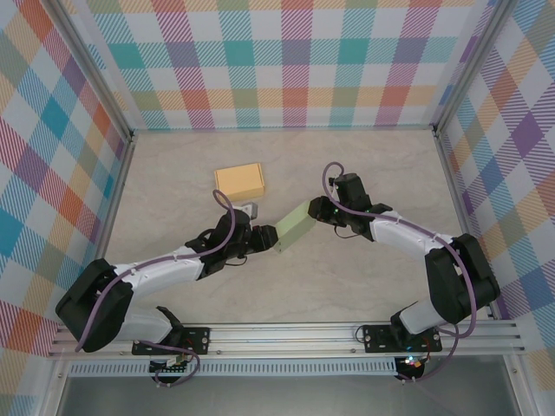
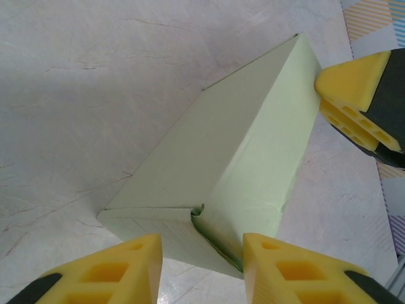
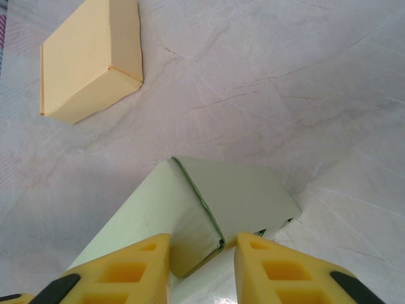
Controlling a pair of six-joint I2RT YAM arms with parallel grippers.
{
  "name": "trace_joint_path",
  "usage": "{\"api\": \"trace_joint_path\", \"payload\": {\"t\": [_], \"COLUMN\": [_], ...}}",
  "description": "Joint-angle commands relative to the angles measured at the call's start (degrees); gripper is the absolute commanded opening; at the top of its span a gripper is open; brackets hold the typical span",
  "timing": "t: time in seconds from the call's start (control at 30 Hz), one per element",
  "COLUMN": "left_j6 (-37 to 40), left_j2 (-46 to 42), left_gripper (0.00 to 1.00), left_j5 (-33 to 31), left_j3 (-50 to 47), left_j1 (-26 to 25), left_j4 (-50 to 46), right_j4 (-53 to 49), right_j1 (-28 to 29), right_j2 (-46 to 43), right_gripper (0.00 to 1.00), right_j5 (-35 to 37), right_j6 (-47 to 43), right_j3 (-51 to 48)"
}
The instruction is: Fold the paper box
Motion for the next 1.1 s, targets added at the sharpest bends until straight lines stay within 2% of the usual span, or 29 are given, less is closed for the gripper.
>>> {"api": "trace_joint_path", "payload": {"t": [0.0,0.23,0.37,0.5,0.7,0.73,0.77,0.9,1.07], "left_j6": [0.1,2.8,9.3,19.7,42.6,44.8,47.1,54.3,56.2], "left_j2": [1.4,-1.4,-5.4,-6.2,1.7,3.5,5.6,12.6,18.1], "left_gripper": [0.31,0.31,0.4,0.51,0.6,0.73,0.79,0.81,0.81], "left_j5": [-1.6,-4.3,-8.9,-11.6,-7.2,-6.8,-6.9,-10.9,-14.6], "left_j3": [-3.2,-1.2,5.8,11.8,19.5,21.0,22.9,27.0,29.7], "left_j1": [-0.3,-0.3,-0.3,-0.5,-1.9,-2.2,-3.0,-6.4,-7.8], "left_j4": [-4.7,-9.0,-14.9,-15.4,-15.6,-16.8,-18.6,-21.0,-23.0], "right_j4": [-7.7,-7.9,-7.9,-8.0,-9.2,-9.3,-9.4,-9.3,-9.3], "right_j1": [0.4,0.4,0.4,0.4,0.4,0.4,0.4,0.4,0.4], "right_j2": [2.8,2.4,1.5,1.2,0.9,0.9,0.8,1.1,1.2], "right_gripper": [0.26,0.25,0.26,0.29,0.32,0.32,0.32,0.32,0.32], "right_j5": [1.3,0.6,0.0,-0.5,-0.7,-0.7,-0.6,-0.6,-0.7], "right_j6": [0.2,0.3,0.6,0.8,0.4,0.4,0.3,0.5,0.3], "right_j3": [-1.8,-2.2,-2.1,-1.4,0.2,0.4,0.4,0.5,0.8]}}
